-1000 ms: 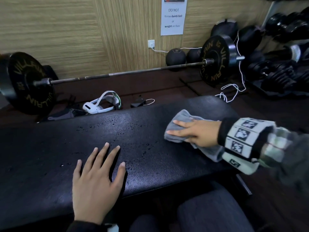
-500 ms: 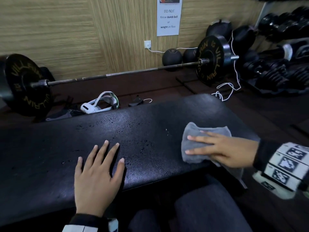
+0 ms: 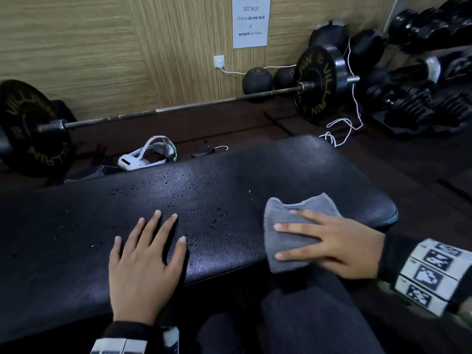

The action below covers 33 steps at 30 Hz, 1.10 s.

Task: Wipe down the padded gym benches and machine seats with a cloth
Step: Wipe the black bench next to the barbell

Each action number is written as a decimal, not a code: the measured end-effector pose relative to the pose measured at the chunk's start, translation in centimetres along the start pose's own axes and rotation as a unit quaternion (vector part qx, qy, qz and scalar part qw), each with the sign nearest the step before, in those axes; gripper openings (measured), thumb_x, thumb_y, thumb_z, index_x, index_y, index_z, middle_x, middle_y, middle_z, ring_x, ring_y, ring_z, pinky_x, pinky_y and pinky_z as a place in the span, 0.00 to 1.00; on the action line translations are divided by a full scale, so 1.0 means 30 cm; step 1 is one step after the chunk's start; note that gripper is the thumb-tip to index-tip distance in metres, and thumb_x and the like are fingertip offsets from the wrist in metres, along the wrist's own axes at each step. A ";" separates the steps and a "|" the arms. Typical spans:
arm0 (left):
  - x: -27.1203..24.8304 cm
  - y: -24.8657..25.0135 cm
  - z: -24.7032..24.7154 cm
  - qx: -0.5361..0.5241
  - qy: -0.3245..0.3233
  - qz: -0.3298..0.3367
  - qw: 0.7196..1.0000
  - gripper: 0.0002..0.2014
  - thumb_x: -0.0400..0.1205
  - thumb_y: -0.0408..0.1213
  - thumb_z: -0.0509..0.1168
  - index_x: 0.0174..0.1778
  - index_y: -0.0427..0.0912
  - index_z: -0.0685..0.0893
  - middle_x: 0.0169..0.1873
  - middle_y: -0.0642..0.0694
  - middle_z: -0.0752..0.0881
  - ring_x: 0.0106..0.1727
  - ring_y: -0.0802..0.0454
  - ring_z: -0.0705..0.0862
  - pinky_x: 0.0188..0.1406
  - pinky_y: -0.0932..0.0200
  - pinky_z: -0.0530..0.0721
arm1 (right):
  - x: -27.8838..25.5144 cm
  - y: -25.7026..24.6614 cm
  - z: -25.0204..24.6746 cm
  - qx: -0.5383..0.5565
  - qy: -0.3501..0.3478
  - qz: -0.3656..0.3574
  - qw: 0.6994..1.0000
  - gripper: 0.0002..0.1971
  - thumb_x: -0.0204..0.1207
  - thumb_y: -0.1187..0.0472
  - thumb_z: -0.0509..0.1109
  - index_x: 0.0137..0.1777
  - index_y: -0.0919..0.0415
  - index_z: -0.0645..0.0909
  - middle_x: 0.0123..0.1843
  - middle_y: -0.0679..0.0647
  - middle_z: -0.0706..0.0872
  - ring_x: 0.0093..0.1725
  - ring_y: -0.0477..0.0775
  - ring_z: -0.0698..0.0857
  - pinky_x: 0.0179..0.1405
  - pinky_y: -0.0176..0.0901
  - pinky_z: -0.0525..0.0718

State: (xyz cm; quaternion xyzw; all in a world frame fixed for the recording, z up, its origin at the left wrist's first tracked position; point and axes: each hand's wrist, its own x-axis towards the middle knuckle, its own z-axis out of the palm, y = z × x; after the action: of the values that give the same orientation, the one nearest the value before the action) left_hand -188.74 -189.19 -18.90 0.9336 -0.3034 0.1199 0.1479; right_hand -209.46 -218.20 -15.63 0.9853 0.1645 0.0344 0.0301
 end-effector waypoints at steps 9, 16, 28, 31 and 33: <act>0.002 0.007 0.001 0.009 -0.007 0.001 1.000 0.29 0.80 0.61 0.49 0.76 0.60 0.77 0.77 0.52 0.76 0.79 0.46 0.72 0.77 0.34 0.64 | 0.030 0.002 0.074 -0.147 0.066 -0.078 0.984 0.24 0.79 0.53 0.64 0.72 0.29 0.68 0.81 0.50 0.64 0.76 0.73 0.64 0.67 0.71 0.71; 0.000 0.000 -0.006 0.004 -0.006 0.003 1.000 0.29 0.79 0.61 0.49 0.76 0.61 0.77 0.77 0.53 0.75 0.79 0.48 0.72 0.76 0.36 0.65 | 0.219 -0.126 0.103 -0.136 0.097 -0.139 0.976 0.22 0.80 0.58 0.61 0.71 0.33 0.72 0.81 0.47 0.63 0.76 0.73 0.66 0.69 0.69 0.70; 0.004 0.005 -0.005 0.006 -0.014 0.001 1.000 0.29 0.79 0.61 0.50 0.76 0.61 0.76 0.78 0.53 0.75 0.79 0.46 0.72 0.76 0.34 0.65 | 0.011 0.011 0.091 -0.150 0.111 -0.068 0.980 0.23 0.82 0.56 0.61 0.72 0.31 0.69 0.80 0.46 0.65 0.76 0.70 0.67 0.70 0.67 0.71; 0.011 0.006 -0.006 0.007 -0.015 -0.002 1.000 0.29 0.79 0.61 0.50 0.75 0.61 0.77 0.77 0.53 0.76 0.79 0.46 0.72 0.76 0.34 0.65 | 0.124 -0.060 0.101 -0.146 0.115 -0.084 0.979 0.22 0.82 0.56 0.61 0.71 0.31 0.71 0.80 0.47 0.64 0.75 0.71 0.67 0.68 0.69 0.72; 0.011 0.007 -0.007 0.002 -0.012 -0.005 1.000 0.29 0.79 0.61 0.51 0.75 0.61 0.77 0.77 0.53 0.76 0.79 0.47 0.73 0.76 0.34 0.65 | 0.179 -0.102 0.110 -0.140 0.118 -0.092 0.979 0.22 0.81 0.56 0.61 0.71 0.31 0.71 0.81 0.47 0.63 0.75 0.72 0.67 0.67 0.70 0.72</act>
State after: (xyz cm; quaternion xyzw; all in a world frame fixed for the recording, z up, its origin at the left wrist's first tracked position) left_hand -188.65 -189.47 -18.56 0.9369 -0.2999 0.1091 0.1427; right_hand -205.11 -213.73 -18.83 0.9410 0.2502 0.1698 0.1517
